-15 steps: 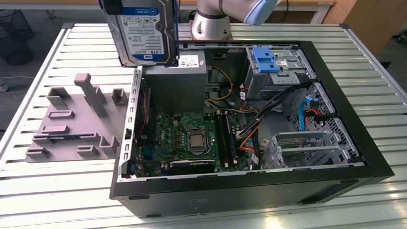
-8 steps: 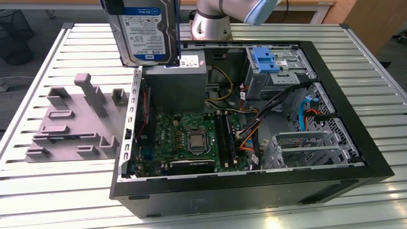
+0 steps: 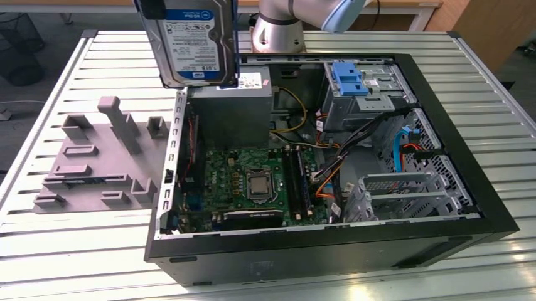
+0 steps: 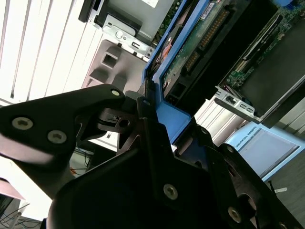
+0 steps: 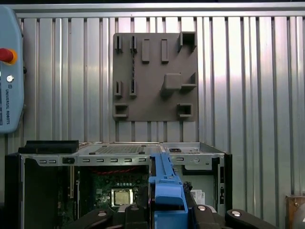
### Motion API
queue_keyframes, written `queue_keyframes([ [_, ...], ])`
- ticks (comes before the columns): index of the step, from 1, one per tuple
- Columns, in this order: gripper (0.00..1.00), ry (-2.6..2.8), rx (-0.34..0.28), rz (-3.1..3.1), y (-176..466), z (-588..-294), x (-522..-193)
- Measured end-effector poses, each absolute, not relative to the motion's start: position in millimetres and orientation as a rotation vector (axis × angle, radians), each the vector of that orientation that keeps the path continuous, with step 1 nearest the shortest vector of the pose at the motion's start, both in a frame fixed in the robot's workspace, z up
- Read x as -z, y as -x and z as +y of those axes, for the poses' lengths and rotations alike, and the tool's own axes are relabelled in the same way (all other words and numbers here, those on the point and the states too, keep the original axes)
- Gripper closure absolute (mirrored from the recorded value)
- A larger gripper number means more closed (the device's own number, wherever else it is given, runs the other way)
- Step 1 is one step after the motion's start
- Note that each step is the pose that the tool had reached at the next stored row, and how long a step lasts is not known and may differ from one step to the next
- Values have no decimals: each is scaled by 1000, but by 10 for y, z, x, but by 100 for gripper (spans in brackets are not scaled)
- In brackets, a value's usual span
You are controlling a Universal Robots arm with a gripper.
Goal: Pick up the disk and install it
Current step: 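Pick up the disk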
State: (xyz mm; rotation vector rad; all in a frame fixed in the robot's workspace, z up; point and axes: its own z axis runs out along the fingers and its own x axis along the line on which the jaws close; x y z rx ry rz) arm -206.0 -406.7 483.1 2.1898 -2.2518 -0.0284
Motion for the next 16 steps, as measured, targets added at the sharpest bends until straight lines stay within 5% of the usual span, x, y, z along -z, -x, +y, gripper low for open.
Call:
queue_keyframes([
  [16,64,-2190,28,-2252,2019,-4067,-4831],
])
